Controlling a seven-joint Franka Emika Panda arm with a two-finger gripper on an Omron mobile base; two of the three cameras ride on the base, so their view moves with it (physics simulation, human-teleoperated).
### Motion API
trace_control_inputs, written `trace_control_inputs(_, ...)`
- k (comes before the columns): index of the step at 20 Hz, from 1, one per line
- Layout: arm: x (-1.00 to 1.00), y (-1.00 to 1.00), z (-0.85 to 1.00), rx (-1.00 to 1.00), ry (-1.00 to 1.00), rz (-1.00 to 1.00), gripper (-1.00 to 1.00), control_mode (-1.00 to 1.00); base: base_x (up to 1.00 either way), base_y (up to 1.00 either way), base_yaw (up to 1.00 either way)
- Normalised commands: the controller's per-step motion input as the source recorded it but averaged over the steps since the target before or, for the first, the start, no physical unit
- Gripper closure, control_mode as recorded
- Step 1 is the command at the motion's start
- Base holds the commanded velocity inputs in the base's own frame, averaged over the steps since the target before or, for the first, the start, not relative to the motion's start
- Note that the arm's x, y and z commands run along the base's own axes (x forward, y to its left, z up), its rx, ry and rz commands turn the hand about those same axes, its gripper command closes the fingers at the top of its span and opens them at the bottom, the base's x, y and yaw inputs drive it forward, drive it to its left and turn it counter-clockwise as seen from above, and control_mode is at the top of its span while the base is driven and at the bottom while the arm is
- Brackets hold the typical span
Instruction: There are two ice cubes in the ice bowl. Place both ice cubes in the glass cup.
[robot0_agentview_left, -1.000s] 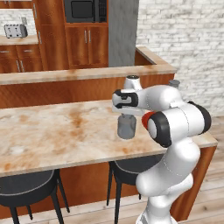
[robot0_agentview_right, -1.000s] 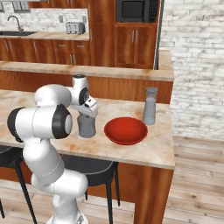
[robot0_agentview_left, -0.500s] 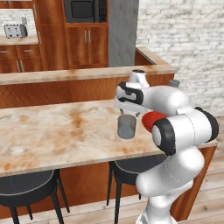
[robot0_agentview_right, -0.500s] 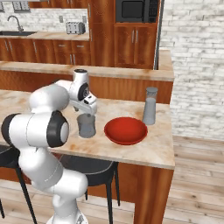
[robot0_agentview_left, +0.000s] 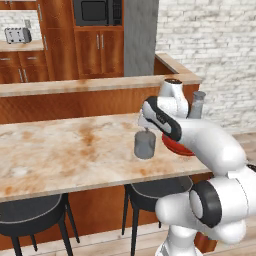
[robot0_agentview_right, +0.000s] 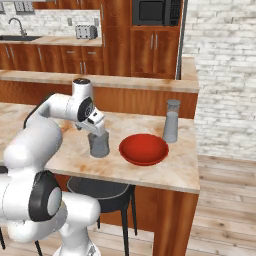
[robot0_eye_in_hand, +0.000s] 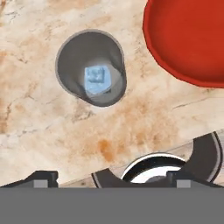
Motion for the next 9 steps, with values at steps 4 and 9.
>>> trace_control_inputs(4,-0.68,-0.11,0.24,-0.06,-0.64,-0.02,-1.0,-1.0,0.0,0.0,0.0)
trace_control_inputs(9,-0.2,0.02,0.02,-0.03,-0.12,0.0,-1.0,-1.0,0.0,0.0,0.0)
